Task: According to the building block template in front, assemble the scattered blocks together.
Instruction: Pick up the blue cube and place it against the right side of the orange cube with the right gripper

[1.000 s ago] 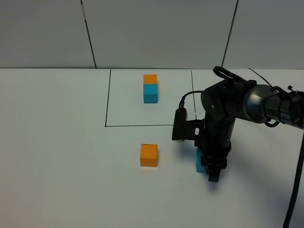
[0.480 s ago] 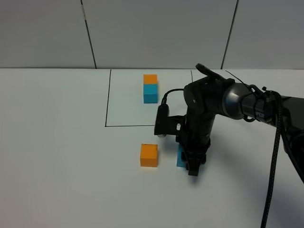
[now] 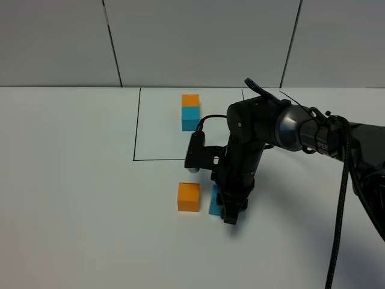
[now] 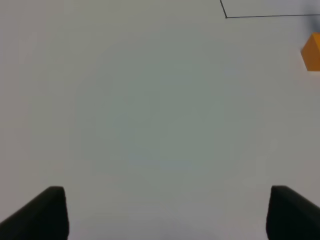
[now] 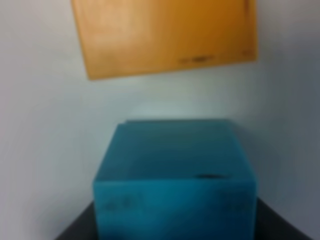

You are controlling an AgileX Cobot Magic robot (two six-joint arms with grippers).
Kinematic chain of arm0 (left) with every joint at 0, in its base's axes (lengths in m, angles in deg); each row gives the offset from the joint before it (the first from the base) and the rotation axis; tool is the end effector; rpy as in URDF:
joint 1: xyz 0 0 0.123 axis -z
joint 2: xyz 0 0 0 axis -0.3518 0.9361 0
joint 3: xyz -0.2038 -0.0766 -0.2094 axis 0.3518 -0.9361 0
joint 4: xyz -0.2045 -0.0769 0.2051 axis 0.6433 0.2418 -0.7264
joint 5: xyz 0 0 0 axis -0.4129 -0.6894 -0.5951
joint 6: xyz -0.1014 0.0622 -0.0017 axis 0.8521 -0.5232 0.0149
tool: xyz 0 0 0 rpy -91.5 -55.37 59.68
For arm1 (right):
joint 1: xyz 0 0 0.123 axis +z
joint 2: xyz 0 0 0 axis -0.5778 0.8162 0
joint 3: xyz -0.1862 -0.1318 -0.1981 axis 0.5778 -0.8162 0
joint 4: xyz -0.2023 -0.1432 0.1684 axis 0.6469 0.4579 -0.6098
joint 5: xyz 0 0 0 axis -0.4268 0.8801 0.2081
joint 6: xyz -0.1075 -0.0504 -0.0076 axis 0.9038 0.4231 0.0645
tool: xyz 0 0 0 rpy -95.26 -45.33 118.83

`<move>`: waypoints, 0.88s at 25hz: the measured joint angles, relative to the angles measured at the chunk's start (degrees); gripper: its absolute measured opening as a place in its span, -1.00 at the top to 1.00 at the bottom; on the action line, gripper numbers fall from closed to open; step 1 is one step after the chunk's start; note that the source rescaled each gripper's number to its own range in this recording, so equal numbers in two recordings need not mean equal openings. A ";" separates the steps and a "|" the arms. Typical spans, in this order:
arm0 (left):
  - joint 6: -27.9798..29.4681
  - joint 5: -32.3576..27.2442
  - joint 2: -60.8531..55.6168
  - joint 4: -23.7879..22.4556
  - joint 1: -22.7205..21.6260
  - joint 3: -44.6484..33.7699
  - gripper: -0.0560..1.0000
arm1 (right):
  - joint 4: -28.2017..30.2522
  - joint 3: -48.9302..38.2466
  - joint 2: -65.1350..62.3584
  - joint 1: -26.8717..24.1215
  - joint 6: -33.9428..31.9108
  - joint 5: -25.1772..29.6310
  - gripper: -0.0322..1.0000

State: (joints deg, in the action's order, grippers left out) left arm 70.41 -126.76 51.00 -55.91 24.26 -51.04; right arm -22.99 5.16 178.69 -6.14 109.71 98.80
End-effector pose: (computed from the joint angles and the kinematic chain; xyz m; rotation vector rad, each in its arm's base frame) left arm 0.0491 -0.0106 0.2726 0.0819 2.0866 -0.1170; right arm 0.4251 0.2525 0.0688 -1.9359 2.3854 0.1586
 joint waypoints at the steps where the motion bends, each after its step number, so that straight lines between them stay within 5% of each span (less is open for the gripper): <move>1: 0.00 0.00 0.00 0.00 0.00 0.00 -0.70 | -0.41 0.02 0.05 0.00 0.00 0.00 0.09; 15: 0.00 0.00 0.00 0.00 0.00 0.00 -0.70 | -1.75 0.32 0.47 0.53 -0.01 -0.72 0.09; 22: 0.00 0.00 0.00 0.00 0.00 0.00 -0.70 | 2.05 0.32 0.56 1.94 -2.89 -2.06 0.09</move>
State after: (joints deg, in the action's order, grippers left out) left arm 70.41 -126.76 51.00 -55.91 24.26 -51.04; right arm -20.94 5.48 179.25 -4.20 106.82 96.74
